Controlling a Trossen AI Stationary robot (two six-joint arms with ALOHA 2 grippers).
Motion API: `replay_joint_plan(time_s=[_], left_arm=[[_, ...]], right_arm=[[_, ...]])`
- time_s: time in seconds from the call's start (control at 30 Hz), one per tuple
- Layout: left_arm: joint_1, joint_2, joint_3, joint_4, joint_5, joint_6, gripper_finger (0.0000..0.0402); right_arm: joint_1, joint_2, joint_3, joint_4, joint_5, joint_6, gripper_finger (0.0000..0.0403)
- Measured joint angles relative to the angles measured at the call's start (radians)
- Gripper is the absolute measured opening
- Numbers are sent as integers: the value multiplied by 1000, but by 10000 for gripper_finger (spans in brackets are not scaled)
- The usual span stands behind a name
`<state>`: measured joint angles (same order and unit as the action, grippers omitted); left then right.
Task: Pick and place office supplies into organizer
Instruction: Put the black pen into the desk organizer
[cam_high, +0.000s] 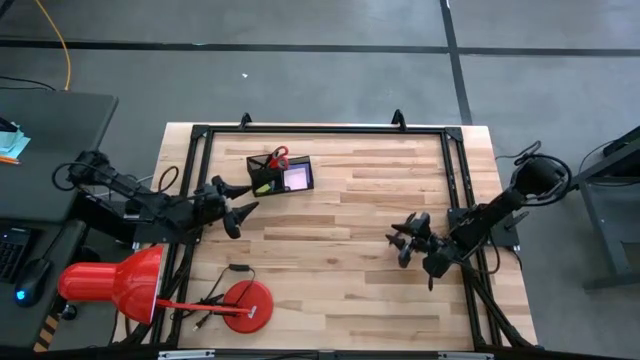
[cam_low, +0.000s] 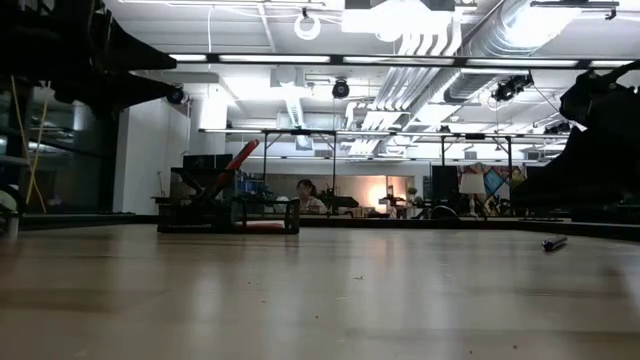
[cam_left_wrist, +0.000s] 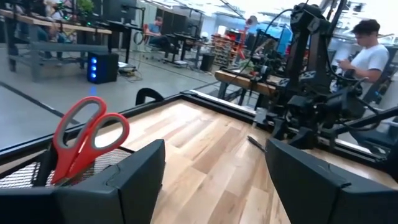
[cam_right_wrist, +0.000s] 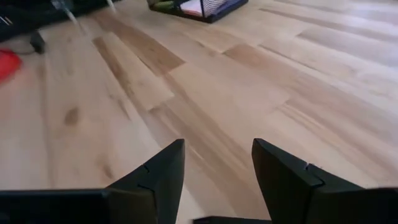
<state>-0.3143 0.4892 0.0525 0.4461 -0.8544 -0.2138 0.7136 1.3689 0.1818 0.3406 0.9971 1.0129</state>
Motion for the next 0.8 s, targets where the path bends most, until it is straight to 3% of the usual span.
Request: replay_joint_plan(time_s=[0.33,0.63,0.8], left_arm=[[68,0,0,-21,61,-3,266],[73,0,0,-28,61,-23,266],[72,0,0,-30,61,-26,266]], right_arm=[[0,0,0,-181,16,28,134],[0,1,0,-387,93,318,59],[0,1,0,-498,-4,485,41]])
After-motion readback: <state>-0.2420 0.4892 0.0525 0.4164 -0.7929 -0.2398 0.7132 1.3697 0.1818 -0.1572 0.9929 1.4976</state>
